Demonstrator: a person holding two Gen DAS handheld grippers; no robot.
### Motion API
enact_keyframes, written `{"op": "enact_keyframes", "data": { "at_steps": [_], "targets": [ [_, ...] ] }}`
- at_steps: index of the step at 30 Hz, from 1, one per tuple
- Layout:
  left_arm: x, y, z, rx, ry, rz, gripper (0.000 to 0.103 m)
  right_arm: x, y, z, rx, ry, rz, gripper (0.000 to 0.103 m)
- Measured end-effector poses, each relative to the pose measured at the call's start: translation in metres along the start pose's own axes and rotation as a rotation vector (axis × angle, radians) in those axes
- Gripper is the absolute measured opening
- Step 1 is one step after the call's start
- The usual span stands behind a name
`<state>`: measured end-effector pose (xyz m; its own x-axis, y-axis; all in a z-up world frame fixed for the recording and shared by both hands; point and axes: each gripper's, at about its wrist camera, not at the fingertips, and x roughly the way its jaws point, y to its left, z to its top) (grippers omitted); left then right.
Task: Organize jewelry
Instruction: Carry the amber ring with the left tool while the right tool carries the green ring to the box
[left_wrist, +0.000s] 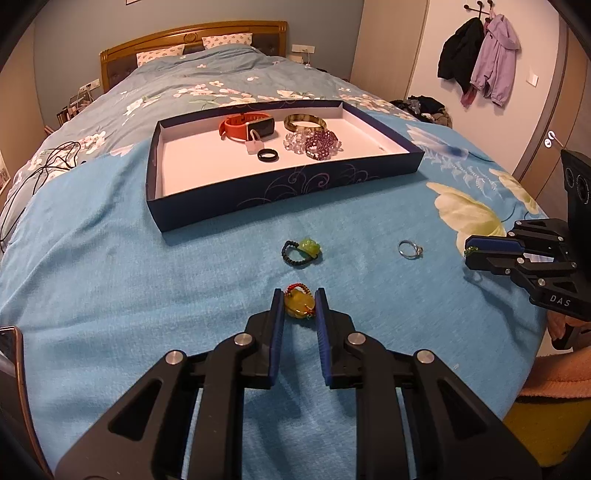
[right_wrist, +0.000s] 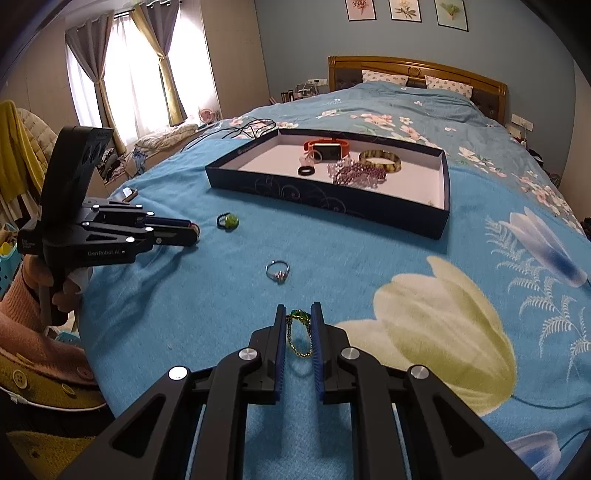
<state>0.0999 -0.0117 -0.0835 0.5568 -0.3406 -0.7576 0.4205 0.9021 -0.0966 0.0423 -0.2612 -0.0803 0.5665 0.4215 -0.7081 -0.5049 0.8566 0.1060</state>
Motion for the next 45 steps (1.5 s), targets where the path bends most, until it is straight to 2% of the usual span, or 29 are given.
{"op": "enact_keyframes", "data": {
  "at_steps": [28,45],
  "targets": [
    [-0.023,-0.007,0.036,0.011,-0.132,-0.018,0.017,0.005,-0.015,0.054,0.038,-0.134,0.021,0.011],
    [-0.018,-0.009,0.06,0.02,-0.161,-0.014,0.017,0.013,-0.024,0.084,0.025,-0.174,0.007,0.011]
  ]
}}
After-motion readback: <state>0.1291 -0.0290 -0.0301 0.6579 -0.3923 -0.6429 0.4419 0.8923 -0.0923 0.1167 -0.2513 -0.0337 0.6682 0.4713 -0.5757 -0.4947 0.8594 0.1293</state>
